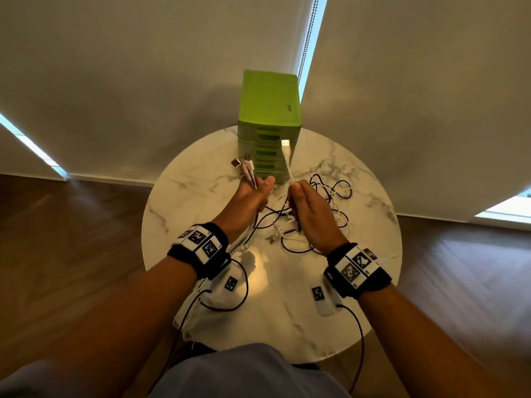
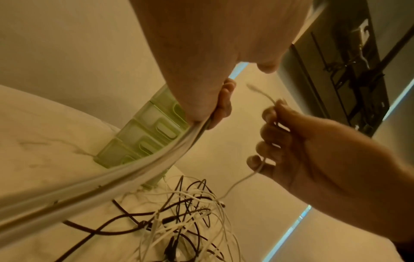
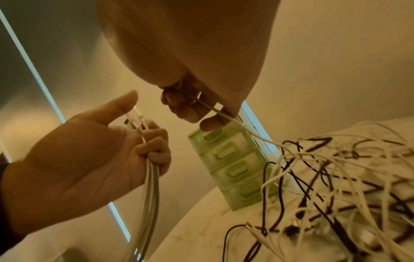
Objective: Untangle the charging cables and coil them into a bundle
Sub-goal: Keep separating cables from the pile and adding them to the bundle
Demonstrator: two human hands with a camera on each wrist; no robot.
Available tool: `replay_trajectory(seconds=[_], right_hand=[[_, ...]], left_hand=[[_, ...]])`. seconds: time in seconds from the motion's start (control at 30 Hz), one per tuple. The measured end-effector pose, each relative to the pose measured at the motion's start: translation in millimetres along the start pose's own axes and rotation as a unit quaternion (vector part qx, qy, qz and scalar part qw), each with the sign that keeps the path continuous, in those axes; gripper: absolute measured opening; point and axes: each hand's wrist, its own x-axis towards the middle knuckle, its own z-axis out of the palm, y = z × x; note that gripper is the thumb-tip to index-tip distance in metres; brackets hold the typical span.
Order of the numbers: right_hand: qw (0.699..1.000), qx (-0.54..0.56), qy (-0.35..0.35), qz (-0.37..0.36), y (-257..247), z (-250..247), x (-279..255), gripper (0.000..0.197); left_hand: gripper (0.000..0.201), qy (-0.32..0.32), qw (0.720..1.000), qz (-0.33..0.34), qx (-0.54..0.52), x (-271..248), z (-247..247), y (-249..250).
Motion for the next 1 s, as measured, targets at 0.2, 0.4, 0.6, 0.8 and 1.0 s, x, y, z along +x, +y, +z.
replay_trajectory(seconds=[0.2, 0.4, 0.6, 0.8, 1.0], right_hand=[[0.991, -0.087, -0.093, -0.039, -1.5, 15.1, -3.8, 0.03], [0.985, -0.111, -0.133, -0.028, 10.4, 20.5, -8.2, 0.032], [0.972, -0.166, -0.16, -0.044, 78.7, 13.7, -14.0, 0.04], [0.939, -0.287, -0.178, 0.066, 127.8, -22.6, -20.2, 0.043], [0.957, -0.266, -0.08, 0.088, 106.9, -32.5, 20.8, 0.042]], left_hand=[[0.07, 0.007, 0.999, -0.036, 0.015, -1.3, 10.3, -6.6], [0.045, 0.042, 0.995, 0.007, 0.086, -1.9, 4.0, -6.4], [0.039, 0.017, 0.997, 0.046, -0.065, 3.4, -12.8, 24.8], [0.037, 0.059, 0.986, 0.097, -0.12, 9.1, -49.7, 71.3], [0.039, 0.11, 0.991, 0.071, -0.009, 8.6, -43.8, 67.3]])
